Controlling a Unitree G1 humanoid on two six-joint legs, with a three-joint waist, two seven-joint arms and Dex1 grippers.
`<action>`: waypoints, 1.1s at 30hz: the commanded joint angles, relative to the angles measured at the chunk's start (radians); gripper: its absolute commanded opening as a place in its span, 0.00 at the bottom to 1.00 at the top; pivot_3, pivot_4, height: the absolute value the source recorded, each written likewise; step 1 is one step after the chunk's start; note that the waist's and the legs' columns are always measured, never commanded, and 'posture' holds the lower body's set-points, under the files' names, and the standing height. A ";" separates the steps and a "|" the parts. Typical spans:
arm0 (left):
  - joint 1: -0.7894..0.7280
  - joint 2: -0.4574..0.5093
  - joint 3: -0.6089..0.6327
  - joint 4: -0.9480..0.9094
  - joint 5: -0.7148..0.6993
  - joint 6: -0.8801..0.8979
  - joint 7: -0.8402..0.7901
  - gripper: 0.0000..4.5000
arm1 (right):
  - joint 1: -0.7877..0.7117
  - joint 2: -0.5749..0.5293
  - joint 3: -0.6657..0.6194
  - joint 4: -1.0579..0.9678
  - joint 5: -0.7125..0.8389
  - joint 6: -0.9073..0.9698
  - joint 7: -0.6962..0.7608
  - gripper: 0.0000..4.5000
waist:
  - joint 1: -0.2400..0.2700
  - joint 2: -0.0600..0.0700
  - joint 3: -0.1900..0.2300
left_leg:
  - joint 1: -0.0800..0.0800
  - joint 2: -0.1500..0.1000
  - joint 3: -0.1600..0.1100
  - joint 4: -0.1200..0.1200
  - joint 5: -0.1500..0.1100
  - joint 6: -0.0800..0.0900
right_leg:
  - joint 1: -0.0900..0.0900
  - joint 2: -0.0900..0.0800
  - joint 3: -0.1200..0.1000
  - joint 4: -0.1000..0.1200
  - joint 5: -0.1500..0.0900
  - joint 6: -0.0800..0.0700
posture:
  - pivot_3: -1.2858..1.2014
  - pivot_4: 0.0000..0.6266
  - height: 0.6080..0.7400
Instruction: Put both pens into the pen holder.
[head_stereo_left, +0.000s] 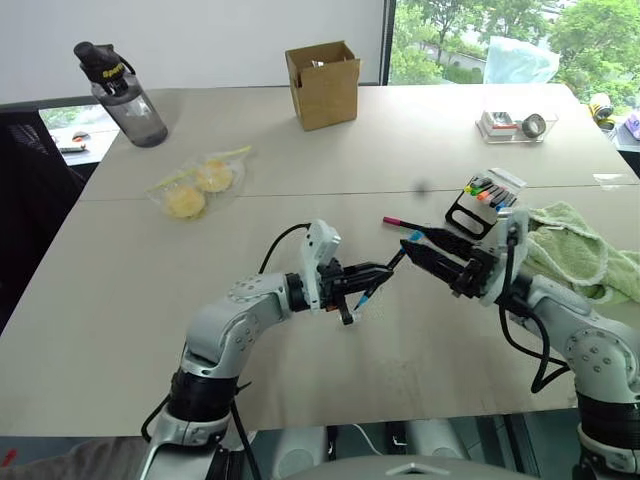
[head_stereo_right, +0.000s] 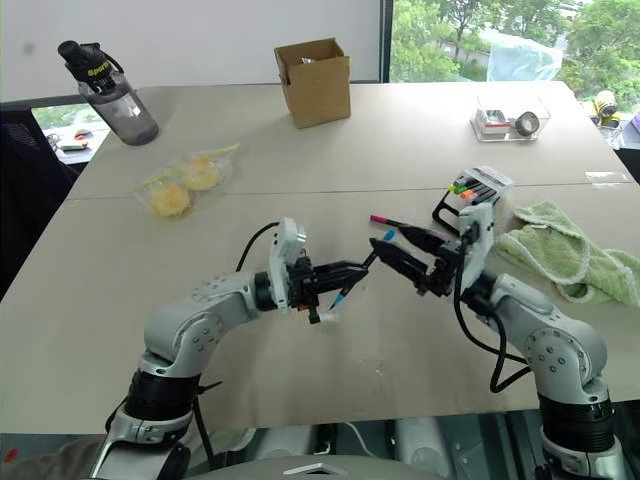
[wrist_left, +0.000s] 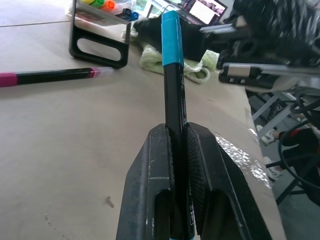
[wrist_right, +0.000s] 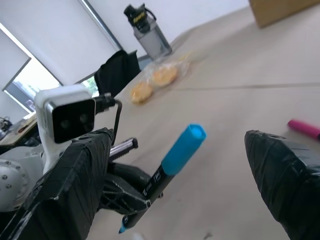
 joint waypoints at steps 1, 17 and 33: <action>-0.005 0.004 0.002 -0.038 -0.042 -0.004 -0.007 0.03 | -0.019 0.010 -0.022 -0.018 0.112 0.050 -0.052 1.00 | -0.001 0.000 0.000 | 0.000 0.000 0.000 0.000 0.000 0.000 | 0.000 0.000 0.000 0.000 0.000 0.000 | 0.52 0.24 0.97; -0.025 0.016 -0.029 -0.019 -0.060 -0.007 -0.007 0.00 | -0.031 0.006 -0.008 -0.030 0.200 0.061 -0.094 0.06 | -0.002 0.000 0.000 | 0.000 0.000 0.000 0.000 0.000 0.001 | 0.000 0.002 0.000 0.001 0.000 0.000 | 0.52 0.24 0.97; -0.002 0.152 0.017 -0.042 -0.115 0.000 -0.068 0.90 | 0.050 -0.027 -0.078 -0.028 0.225 0.039 -0.092 0.01 | -0.003 0.000 0.000 | 0.000 0.000 0.000 0.000 0.000 0.001 | 0.000 0.002 0.000 0.001 0.000 0.000 | 0.52 0.24 0.97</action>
